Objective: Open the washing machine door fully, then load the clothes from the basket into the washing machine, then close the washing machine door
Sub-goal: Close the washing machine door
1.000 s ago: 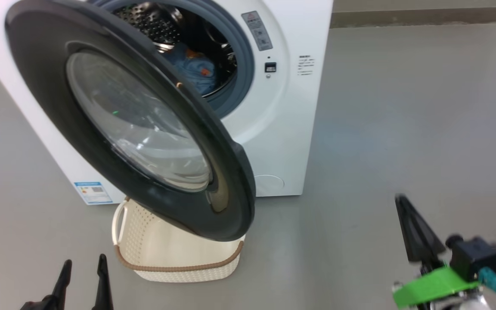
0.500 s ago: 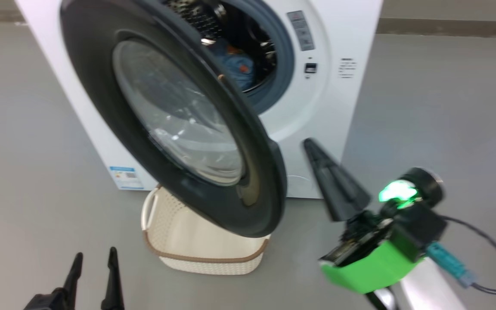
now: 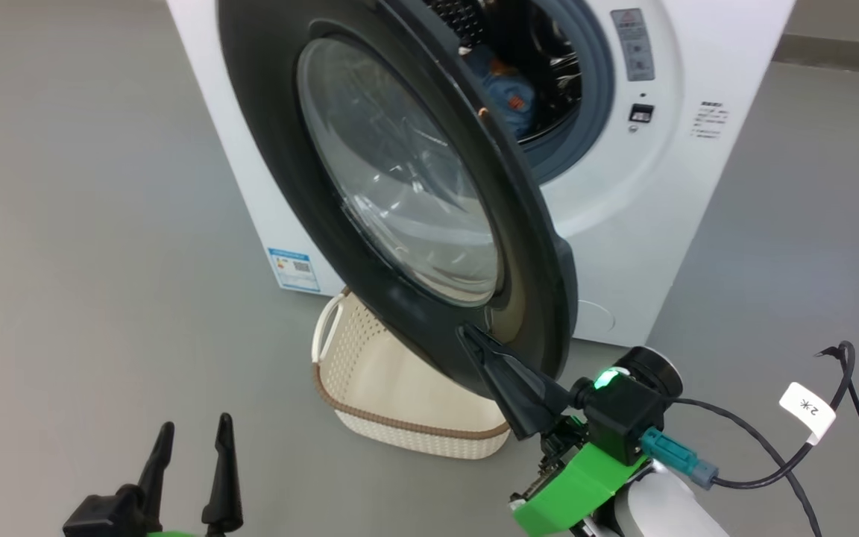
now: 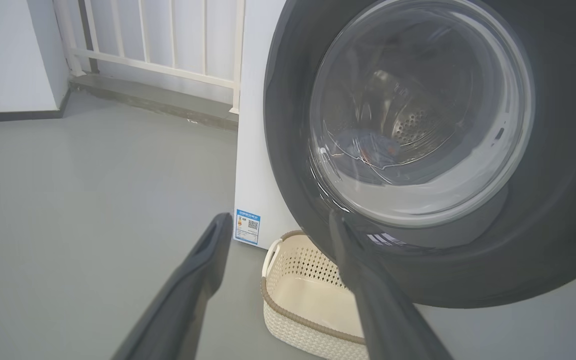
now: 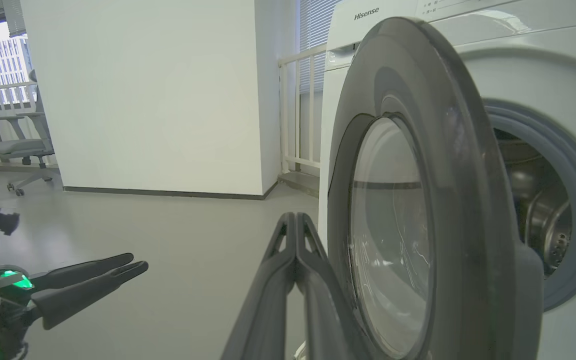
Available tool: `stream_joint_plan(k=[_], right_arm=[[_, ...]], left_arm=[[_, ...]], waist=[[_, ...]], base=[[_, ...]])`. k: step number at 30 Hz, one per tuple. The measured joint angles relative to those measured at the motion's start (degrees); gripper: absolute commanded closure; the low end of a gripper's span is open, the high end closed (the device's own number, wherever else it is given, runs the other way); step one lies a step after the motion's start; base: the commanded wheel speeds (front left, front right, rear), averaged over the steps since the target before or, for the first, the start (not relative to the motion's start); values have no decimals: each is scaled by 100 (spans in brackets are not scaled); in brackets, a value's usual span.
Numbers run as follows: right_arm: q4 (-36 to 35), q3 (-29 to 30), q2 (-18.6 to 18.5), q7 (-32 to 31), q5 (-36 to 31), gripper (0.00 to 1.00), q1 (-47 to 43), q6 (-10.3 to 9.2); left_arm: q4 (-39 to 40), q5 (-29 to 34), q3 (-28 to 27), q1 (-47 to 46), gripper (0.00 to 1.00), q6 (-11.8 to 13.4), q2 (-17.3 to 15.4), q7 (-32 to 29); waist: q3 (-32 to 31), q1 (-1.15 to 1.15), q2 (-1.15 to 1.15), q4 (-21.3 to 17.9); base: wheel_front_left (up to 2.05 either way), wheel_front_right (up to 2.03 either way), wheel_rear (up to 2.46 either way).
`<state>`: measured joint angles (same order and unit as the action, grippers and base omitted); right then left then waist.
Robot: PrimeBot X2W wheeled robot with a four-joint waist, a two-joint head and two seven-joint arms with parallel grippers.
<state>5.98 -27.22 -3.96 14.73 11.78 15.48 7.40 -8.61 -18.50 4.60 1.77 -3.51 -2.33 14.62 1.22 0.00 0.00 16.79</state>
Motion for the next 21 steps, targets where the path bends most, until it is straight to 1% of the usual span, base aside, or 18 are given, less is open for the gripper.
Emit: stream_joint_plan(k=[5, 10, 16, 21], right_arm=[[250, 138, 3, 0, 154, 100, 2, 0], [398, 387, -41, 0, 154, 100, 54, 0], [416, 431, -146, 0, 154, 100, 296, 0], [402, 468, -177, 0, 155, 100, 520, 0]], left_arm=[[109, -63, 56, -105, 0, 76, 0, 1], [202, -101, 159, -226, 0, 132, 0, 1], [244, -108, 286, -374, 0, 181, 2, 1], [292, -108, 285, -482, 0, 231, 7, 1]], waist=[[220, 0, 0, 123], [485, 0, 0, 184], [815, 0, 0, 221], [1056, 0, 0, 193]], base=[[0, 0, 0], [0, 0, 0], [0, 0, 0], [0, 0, 0]])
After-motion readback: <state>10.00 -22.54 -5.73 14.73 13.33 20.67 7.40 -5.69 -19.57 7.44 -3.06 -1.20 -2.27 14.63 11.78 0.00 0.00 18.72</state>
